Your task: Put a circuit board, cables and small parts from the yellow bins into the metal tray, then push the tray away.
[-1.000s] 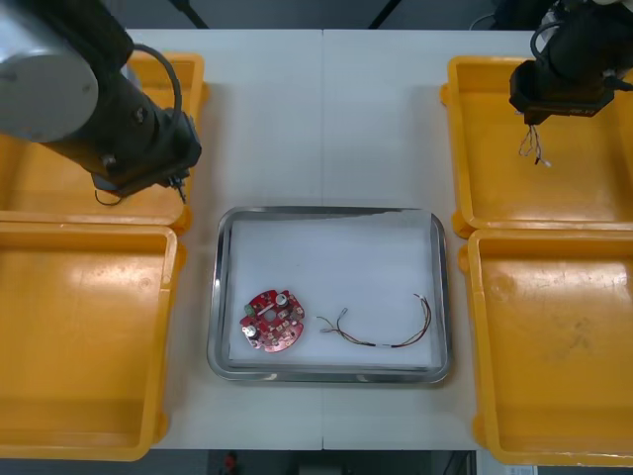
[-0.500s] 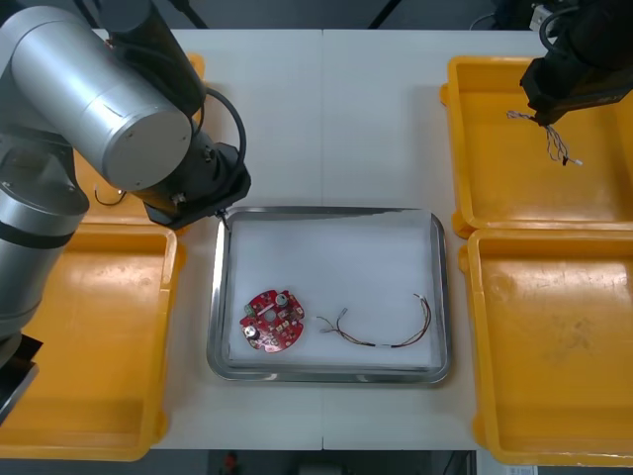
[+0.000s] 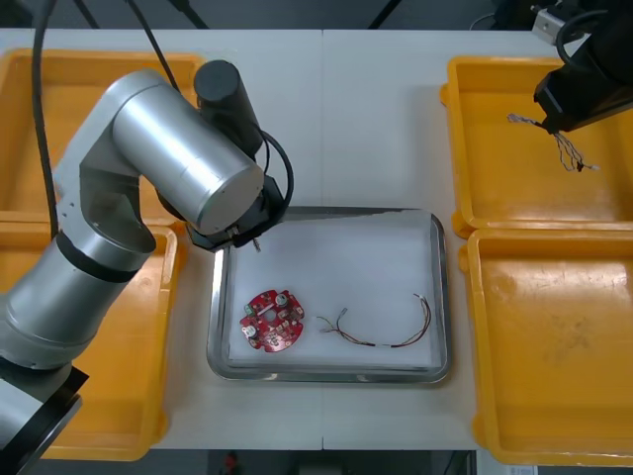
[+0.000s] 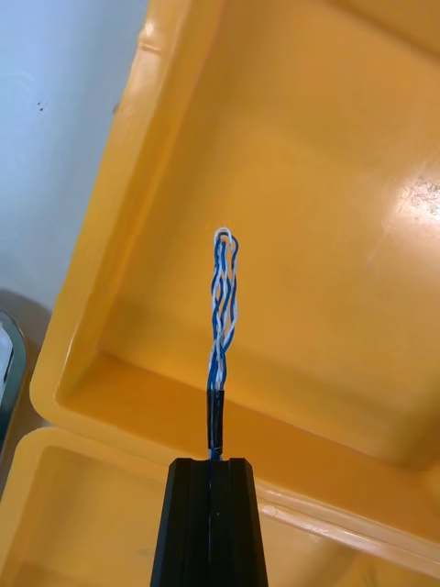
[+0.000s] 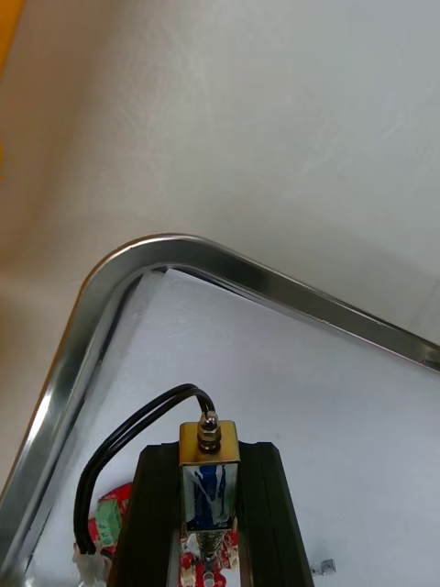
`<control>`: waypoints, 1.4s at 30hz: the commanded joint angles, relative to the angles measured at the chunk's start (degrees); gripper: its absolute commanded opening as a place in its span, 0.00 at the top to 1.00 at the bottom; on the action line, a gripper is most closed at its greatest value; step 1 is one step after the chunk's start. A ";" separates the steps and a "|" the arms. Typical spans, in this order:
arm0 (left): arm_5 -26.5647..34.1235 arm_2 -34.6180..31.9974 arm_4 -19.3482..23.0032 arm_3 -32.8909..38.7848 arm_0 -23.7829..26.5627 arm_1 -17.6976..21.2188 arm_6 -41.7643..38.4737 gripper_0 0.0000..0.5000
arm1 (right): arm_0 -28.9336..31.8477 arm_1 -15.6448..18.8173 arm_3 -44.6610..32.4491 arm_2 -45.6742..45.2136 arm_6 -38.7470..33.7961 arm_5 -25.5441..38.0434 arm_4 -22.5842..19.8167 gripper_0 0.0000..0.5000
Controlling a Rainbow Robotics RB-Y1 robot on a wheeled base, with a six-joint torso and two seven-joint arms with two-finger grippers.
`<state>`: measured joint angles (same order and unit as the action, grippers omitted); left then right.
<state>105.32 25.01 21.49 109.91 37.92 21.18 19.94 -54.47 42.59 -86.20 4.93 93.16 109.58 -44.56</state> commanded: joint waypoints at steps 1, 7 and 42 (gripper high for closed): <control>-2.31 3.47 -2.50 -2.42 -1.00 -2.81 -4.21 1.00 | 4.02 3.38 -7.93 -1.42 2.47 0.42 -2.02 1.00; -5.47 6.90 -4.26 -6.46 -1.00 -4.13 -4.73 1.00 | 8.59 4.08 -14.70 -3.61 2.73 0.42 -4.75 1.00; -6.79 7.95 -9.36 -8.13 -2.67 -5.10 -3.85 0.24 | 10.35 4.26 -17.16 -3.70 4.05 0.42 -5.54 1.00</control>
<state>99.10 32.36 12.96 101.33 35.96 17.53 19.89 -44.37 44.52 -101.79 2.82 95.73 109.73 -49.63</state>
